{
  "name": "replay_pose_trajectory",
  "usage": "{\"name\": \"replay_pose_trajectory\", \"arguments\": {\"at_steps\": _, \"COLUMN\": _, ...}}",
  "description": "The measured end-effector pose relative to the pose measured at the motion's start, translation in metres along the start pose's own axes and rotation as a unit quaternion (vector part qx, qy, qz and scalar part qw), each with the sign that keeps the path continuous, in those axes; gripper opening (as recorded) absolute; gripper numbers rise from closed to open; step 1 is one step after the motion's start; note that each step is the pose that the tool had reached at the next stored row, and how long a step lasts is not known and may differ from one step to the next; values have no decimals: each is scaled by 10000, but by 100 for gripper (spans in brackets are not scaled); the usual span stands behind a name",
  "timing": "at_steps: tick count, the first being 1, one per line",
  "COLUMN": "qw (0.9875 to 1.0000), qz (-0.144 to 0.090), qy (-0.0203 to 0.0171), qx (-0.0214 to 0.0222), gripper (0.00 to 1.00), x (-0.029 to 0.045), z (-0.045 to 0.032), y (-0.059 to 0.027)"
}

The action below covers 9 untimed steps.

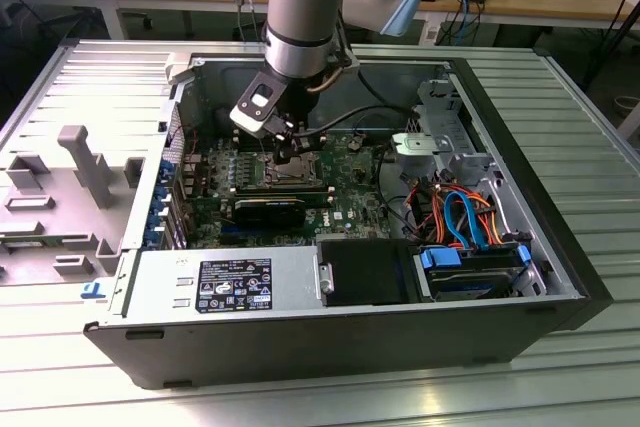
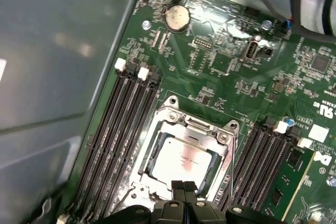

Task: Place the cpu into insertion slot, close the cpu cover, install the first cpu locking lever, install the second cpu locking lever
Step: 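Install the first cpu locking lever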

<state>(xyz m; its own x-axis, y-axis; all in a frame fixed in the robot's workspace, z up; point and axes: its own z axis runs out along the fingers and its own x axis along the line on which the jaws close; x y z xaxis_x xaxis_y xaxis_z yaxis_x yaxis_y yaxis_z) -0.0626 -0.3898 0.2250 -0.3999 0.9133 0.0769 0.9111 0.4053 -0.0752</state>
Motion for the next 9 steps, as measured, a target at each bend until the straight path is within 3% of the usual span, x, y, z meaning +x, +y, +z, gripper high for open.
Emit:
{"name": "replay_pose_trajectory", "arguments": {"at_steps": 6, "qw": 9995, "qz": -317, "qy": -24, "qx": 25, "gripper": 11, "x": 0, "z": 0, "y": 0}}
{"name": "replay_pose_trajectory", "arguments": {"at_steps": 7, "qw": 9995, "qz": -331, "qy": 1, "qx": 13, "gripper": 11, "x": 0, "z": 0, "y": -1}}
{"name": "replay_pose_trajectory", "arguments": {"at_steps": 9, "qw": 9993, "qz": -348, "qy": 123, "qx": -45, "gripper": 11, "x": 1, "z": 0, "y": 0}}
